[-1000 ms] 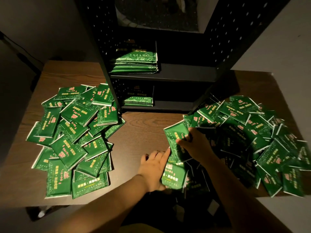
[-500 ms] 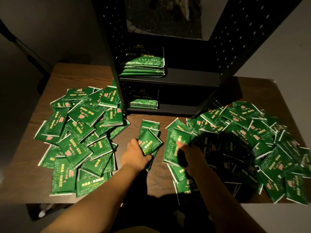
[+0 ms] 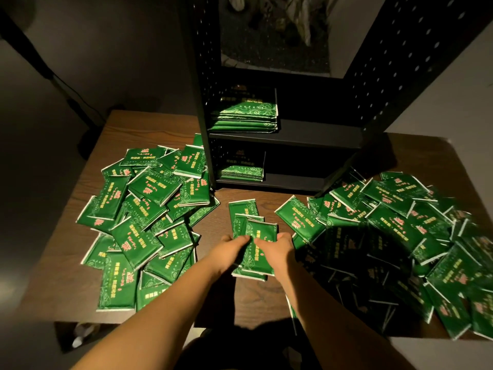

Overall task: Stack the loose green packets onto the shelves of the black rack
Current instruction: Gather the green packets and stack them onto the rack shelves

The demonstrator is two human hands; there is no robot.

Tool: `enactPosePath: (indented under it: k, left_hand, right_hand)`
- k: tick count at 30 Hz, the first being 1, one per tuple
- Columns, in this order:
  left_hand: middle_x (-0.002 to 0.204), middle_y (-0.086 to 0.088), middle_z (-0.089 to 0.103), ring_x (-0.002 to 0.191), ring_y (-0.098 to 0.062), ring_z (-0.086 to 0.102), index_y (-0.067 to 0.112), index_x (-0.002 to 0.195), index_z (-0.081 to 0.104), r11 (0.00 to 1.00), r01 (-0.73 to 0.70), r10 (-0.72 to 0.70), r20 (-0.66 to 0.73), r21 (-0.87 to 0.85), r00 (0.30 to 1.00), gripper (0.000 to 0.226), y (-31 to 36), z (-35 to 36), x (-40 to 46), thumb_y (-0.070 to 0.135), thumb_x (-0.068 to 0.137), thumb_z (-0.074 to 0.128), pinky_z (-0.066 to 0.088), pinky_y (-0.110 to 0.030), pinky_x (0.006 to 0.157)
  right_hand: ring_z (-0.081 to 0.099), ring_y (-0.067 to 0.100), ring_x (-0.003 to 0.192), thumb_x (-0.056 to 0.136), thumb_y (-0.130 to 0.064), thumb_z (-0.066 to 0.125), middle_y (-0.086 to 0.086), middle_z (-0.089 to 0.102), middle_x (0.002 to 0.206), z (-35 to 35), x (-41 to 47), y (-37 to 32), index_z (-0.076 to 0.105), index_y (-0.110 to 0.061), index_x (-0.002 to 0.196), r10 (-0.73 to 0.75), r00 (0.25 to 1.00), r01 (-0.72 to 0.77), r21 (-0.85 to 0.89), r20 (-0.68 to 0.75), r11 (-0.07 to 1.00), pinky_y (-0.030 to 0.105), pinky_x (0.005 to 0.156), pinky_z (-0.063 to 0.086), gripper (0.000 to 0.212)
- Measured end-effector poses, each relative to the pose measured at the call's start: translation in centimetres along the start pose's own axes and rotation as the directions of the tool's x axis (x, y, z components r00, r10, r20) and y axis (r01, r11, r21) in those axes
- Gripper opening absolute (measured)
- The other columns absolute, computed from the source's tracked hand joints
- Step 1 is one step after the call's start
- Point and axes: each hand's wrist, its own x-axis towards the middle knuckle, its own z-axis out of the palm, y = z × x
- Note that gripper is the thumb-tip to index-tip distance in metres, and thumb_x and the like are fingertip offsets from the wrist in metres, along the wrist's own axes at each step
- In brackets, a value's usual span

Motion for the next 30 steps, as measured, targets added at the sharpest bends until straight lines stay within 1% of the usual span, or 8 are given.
enactPosePath:
  k: [3, 8, 11, 15, 19, 24, 27, 30]
  left_hand:
    - [0.142, -0.016, 0.051, 0.125, -0.034, 0.054, 0.007, 0.149, 0.025, 0.975, -0.067, 0.071, -0.009, 0.214, 0.997, 0.086, -0.3, 0.3, -0.1, 0.052, 0.088, 0.064, 0.043, -0.037, 0.104]
    - [0.120, -0.011, 0.065, 0.101, -0.027, 0.065, 0.014, 0.119, 0.042, 0.894, -0.277, 0.284, 0.032, 0.353, 0.958, 0.036, 0.0, -1.4, 0.0, 0.027, 0.094, 0.063, 0.053, -0.042, 0.093]
    - [0.109, -0.006, 0.065, 0.093, -0.026, 0.061, 0.021, 0.120, 0.039, 0.489, -0.383, 0.477, 0.126, 0.784, 0.870, 0.029, 1.4, -3.3, -0.8, 0.029, 0.097, 0.055, 0.050, -0.036, 0.082]
    - [0.113, 0.005, 0.066, 0.104, -0.023, 0.058, 0.031, 0.120, 0.045, 0.155, -0.415, 0.624, 0.237, 0.897, 0.744, 0.025, 3.1, -4.6, -0.9, 0.032, 0.096, 0.053, 0.044, -0.038, 0.092]
    - [0.124, 0.012, 0.062, 0.112, -0.020, 0.051, 0.036, 0.125, 0.049, 0.194, -0.423, 0.704, 0.175, 0.885, 0.689, 0.032, 2.3, -4.3, -0.6, 0.038, 0.094, 0.057, 0.039, -0.038, 0.093]
    - [0.117, 0.009, 0.059, 0.108, -0.020, 0.048, 0.039, 0.123, 0.052, 0.323, -0.462, 0.716, 0.106, 0.826, 0.690, 0.047, -0.7, -4.6, 0.7, 0.039, 0.081, 0.071, 0.045, -0.044, 0.093]
    - [0.119, 0.003, 0.058, 0.107, -0.021, 0.049, 0.027, 0.129, 0.055, 0.296, -0.568, 0.711, 0.219, 0.768, 0.668, 0.056, -0.5, -4.0, 0.6, 0.019, 0.076, 0.072, 0.041, -0.035, 0.095]
    - [0.117, 0.000, 0.059, 0.109, -0.023, 0.052, 0.021, 0.125, 0.057, 0.343, -0.621, 0.753, 0.188, 0.705, 0.630, 0.055, -0.2, -3.9, 1.0, 0.012, 0.073, 0.073, 0.039, -0.032, 0.096]
  right_hand:
    - [0.051, 0.029, 0.123, 0.093, -0.040, 0.064, 0.018, 0.042, 0.147, 0.5, 0.0, 0.5, 0.021, -0.006, 0.151, 0.028, 0.999, -0.023, -0.118, 0.038, 0.993, 0.032, 0.090, 0.045, 0.080]
    - [0.060, 0.020, 0.099, 0.096, -0.053, 0.050, 0.008, 0.058, 0.129, -0.5, -0.2, 0.3, 0.033, -0.013, 0.147, 0.134, 0.968, -0.153, 0.074, 0.213, 0.986, 0.029, 0.070, 0.052, 0.068]
    - [0.049, 0.027, 0.125, 0.088, -0.038, 0.069, 0.013, 0.039, 0.148, -1.9, 0.7, 0.1, 0.019, -0.015, 0.154, -0.115, 0.991, 0.120, -0.087, 0.062, 0.989, 0.040, 0.098, 0.049, 0.086]
    - [0.022, 0.023, 0.144, 0.067, -0.027, 0.089, 0.003, 0.018, 0.160, -3.9, 1.5, -1.9, 0.009, -0.021, 0.156, -0.469, 0.882, 0.444, -0.392, 0.035, 0.806, 0.044, 0.119, 0.024, 0.120]
    - [0.047, 0.020, 0.129, 0.071, -0.008, 0.085, 0.001, 0.047, 0.143, -4.2, 2.1, -2.3, 0.017, -0.018, 0.153, -0.437, 0.884, 0.467, -0.297, 0.165, 0.833, 0.008, 0.092, 0.040, 0.107]
    - [0.044, 0.016, 0.131, 0.073, -0.007, 0.082, -0.001, 0.044, 0.146, -2.8, 1.7, 0.0, 0.031, -0.017, 0.149, -0.354, 0.898, 0.429, -0.340, 0.263, 0.837, 0.029, 0.111, 0.034, 0.092]
    - [0.050, 0.006, 0.116, 0.075, -0.007, 0.080, -0.004, 0.051, 0.136, -1.2, 1.3, 0.5, 0.035, -0.022, 0.148, -0.403, 0.851, 0.509, -0.337, 0.337, 0.792, 0.017, 0.097, 0.039, 0.087]
    - [0.057, 0.005, 0.100, 0.082, -0.011, 0.075, -0.009, 0.061, 0.113, -0.5, 1.6, 0.4, 0.056, -0.025, 0.123, -0.456, 0.842, 0.536, -0.359, 0.288, 0.764, 0.013, 0.081, 0.042, 0.047]
